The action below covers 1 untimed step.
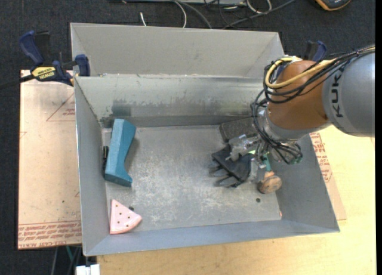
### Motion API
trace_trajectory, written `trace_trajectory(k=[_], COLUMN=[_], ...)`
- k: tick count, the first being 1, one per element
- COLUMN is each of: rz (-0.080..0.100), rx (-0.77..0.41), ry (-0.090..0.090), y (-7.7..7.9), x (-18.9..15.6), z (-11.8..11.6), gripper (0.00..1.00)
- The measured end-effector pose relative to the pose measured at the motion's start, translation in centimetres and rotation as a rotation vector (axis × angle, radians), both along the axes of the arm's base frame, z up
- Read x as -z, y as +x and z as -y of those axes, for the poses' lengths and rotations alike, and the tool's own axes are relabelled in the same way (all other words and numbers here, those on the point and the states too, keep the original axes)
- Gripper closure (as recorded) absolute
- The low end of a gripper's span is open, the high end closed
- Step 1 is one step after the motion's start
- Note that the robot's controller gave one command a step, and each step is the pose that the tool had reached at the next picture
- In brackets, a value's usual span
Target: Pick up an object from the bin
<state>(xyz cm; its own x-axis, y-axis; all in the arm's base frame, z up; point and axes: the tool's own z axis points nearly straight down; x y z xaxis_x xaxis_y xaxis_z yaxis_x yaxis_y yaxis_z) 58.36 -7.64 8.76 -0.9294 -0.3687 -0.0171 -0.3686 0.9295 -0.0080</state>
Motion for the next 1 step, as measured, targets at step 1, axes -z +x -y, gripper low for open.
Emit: trace_trajectory(k=[1], rz=[0.004], rx=[-0.104], ry=[0.008], y=[0.76], x=[0.88], z=[2.65], gripper=[0.0])
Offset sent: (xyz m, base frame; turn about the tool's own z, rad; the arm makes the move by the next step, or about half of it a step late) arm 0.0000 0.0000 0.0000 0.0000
